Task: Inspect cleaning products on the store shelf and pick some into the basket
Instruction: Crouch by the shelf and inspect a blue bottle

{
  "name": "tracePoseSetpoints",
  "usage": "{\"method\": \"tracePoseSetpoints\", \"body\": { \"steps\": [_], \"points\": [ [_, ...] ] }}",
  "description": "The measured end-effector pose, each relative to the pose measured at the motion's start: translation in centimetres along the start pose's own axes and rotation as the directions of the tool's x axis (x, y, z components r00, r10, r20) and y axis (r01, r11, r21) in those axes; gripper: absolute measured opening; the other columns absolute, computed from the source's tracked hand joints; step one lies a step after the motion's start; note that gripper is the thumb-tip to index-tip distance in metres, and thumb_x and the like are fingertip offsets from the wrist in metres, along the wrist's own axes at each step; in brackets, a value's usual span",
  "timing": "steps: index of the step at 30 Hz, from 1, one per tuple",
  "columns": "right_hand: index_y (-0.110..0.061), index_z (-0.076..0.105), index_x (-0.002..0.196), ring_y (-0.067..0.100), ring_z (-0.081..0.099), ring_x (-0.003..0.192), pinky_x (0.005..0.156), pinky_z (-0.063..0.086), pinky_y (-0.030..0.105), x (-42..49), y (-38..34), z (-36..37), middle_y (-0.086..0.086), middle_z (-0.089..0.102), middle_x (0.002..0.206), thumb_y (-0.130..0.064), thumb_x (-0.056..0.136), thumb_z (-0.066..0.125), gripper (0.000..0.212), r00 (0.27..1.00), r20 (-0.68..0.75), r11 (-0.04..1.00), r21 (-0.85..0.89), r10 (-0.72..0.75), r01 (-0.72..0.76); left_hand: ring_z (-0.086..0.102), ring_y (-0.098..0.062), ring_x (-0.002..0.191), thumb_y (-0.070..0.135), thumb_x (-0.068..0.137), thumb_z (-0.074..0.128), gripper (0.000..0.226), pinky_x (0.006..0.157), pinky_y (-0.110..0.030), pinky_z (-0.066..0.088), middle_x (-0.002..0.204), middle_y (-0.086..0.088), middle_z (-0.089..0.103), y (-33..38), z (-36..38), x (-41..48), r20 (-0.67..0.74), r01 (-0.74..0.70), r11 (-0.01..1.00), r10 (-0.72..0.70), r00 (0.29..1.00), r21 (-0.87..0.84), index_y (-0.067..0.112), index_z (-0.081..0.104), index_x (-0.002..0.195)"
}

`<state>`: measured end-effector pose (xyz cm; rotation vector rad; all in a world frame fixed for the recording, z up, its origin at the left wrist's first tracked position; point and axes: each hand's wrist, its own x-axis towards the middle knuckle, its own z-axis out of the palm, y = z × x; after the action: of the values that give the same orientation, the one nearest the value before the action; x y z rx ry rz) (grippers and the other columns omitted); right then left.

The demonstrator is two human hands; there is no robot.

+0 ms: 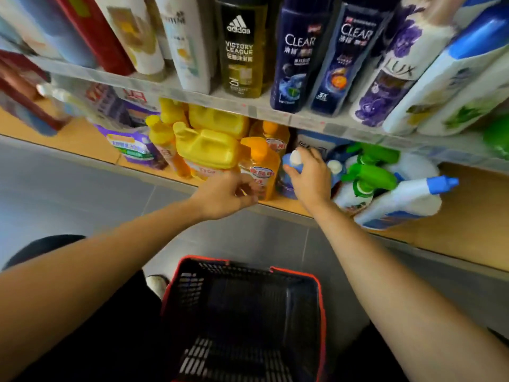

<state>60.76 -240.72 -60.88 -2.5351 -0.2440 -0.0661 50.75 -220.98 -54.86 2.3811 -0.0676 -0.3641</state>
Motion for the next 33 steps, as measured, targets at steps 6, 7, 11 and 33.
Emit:
{"method": "tracePoseSetpoints", "body": {
  "steps": [6, 7, 11, 33],
  "points": [
    [-0.005, 0.067, 0.093, 0.031, 0.057, 0.084, 0.071, 0.044, 0.042, -2.2, -0.5, -3.3, 0.01, 0.058, 0.094, -0.021, 0.085, 0.076, 0.02, 0.991, -0.041, 0.99, 0.064, -0.126, 0.128, 0.068, -0.02, 0.099, 0.037, 0.092, 0.071, 0.027, 0.087, -0.039, 0.055, 0.106, 0.001, 0.073, 0.1, 1.9, 2.4, -0.062, -0.053, 0.998, 0.055, 0.997, 0.043, 0.022, 0.071, 0.114],
    [-0.006, 0.066, 0.092, 0.028, 0.055, 0.081, 0.069, 0.042, 0.039, -2.8, -0.8, -4.3, 0.008, 0.056, 0.092, -0.021, 0.084, 0.075, 0.019, 0.99, -0.072, 0.989, 0.075, -0.124, 0.13, 0.067, -0.023, 0.104, 0.037, 0.09, 0.073, 0.036, 0.091, -0.04, 0.054, 0.112, -0.002, 0.072, 0.6, 2.2, 2.6, -0.085, -0.069, 0.997, 0.073, 0.994, 0.044, 0.02, 0.067, 0.122],
    [-0.006, 0.063, 0.084, 0.022, 0.049, 0.071, 0.061, 0.031, 0.032, -6.3, -2.4, -8.1, 0.008, 0.049, 0.083, -0.017, 0.083, 0.072, 0.014, 0.978, -0.161, 0.981, 0.12, -0.13, 0.15, 0.062, -0.026, 0.111, 0.034, 0.078, 0.086, 0.073, 0.096, -0.044, 0.052, 0.123, -0.007, 0.064, 3.2, 3.0, 1.9, -0.137, -0.161, 0.985, 0.151, 0.979, -0.067, 0.012, 0.053, 0.139],
    [-0.022, 0.074, 0.09, 0.0, 0.055, 0.06, 0.054, 0.043, 0.014, -22.8, 3.3, -11.3, -0.012, 0.067, 0.069, -0.014, 0.085, 0.077, 0.01, 0.946, -0.154, 0.598, 0.8, 0.286, -0.05, 0.058, -0.003, 0.08, 0.008, 0.08, 0.084, 0.04, 0.072, -0.021, 0.047, 0.092, -0.002, 0.064, 7.0, 9.1, -5.2, 0.304, -0.305, 0.892, 0.408, 0.861, -0.335, 0.015, 0.063, 0.114]
  ]
}}
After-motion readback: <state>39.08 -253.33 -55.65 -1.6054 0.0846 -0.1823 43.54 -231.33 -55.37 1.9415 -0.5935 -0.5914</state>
